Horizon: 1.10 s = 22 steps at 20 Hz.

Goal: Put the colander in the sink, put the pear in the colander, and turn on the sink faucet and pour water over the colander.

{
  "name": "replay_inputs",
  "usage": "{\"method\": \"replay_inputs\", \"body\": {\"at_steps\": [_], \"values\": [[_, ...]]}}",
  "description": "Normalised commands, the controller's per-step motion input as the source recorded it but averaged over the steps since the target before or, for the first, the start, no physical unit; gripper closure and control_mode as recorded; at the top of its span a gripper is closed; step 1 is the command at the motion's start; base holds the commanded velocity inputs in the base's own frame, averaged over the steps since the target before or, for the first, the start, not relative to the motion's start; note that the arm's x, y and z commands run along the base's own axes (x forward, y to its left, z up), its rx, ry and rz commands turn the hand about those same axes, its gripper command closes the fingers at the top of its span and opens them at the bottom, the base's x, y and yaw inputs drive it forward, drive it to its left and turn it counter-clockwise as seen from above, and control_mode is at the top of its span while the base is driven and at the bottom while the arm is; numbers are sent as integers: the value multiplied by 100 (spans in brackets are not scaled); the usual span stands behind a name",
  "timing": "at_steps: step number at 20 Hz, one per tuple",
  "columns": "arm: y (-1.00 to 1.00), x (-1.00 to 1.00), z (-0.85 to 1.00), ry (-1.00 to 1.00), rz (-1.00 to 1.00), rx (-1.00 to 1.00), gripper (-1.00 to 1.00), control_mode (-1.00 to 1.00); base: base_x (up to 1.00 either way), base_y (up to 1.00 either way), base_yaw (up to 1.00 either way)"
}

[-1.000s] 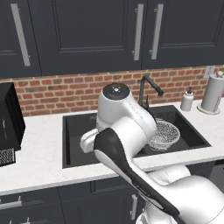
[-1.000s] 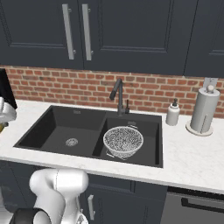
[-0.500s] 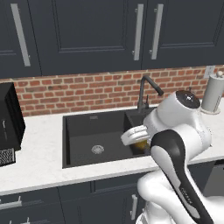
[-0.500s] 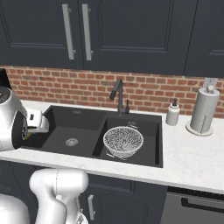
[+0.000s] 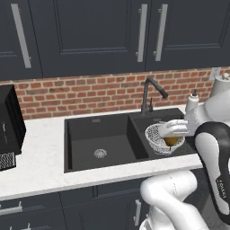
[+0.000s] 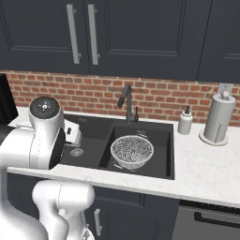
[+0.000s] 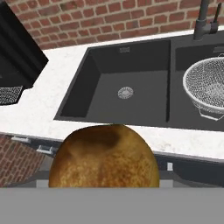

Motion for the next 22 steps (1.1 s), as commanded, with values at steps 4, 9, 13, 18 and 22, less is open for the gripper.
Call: {"method": "replay_inputs", "body": {"at_steps": [4, 9, 13, 18, 22], "values": [[-66, 0, 0, 0, 0, 13, 100, -100, 0, 0, 0], [-67, 0, -2, 0, -1, 8, 100, -100, 0, 0, 0], [-63, 8, -8, -2, 0, 4, 100, -100, 0, 0, 0], [-34, 57, -24, 0, 0, 0, 100, -100, 0, 0, 0], [-12, 63, -9, 0, 1, 0, 100, -100, 0, 0, 0]]}}
